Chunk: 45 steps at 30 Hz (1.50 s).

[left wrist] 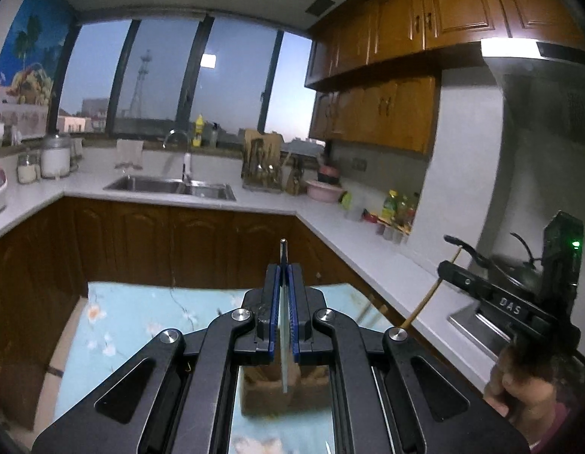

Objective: Organize utensils
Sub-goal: 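Lift the steel chopstick with the left tool while the right tool carries its chopstick to the holder, then open the left tool over the holder while the right tool releases its chopstick into it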

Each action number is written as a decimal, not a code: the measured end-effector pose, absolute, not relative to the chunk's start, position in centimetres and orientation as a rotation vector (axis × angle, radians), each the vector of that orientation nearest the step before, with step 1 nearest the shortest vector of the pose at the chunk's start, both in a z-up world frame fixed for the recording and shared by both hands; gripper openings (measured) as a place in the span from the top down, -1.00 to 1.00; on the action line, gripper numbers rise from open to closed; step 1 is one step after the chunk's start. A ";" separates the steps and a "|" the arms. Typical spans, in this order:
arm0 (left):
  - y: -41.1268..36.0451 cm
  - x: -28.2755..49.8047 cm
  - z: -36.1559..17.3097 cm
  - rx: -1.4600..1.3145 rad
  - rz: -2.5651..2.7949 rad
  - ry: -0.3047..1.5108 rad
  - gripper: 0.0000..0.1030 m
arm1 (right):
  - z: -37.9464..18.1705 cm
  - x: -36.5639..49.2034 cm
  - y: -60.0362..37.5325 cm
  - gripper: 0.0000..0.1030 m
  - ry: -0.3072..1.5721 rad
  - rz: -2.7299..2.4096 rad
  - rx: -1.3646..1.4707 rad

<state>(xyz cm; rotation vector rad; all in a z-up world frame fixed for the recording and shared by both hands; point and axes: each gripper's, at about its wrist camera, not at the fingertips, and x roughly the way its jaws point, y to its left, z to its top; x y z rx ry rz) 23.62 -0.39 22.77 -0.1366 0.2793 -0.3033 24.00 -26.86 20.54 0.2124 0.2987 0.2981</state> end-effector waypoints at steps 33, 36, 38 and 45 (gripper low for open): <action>-1.0 30.0 10.5 -0.223 -0.232 0.450 0.91 | 10.2 30.6 -26.2 0.87 0.445 0.215 0.270; -1.1 30.0 10.6 -0.220 -0.231 0.453 0.91 | 10.2 30.6 -26.2 0.87 0.444 0.216 0.270; -1.1 30.0 10.7 -0.218 -0.233 0.453 0.91 | 10.2 30.6 -26.1 0.87 0.446 0.217 0.270; -0.8 30.2 10.6 -0.238 -0.237 0.490 0.89 | 9.5 30.9 -26.4 0.77 0.475 0.232 0.272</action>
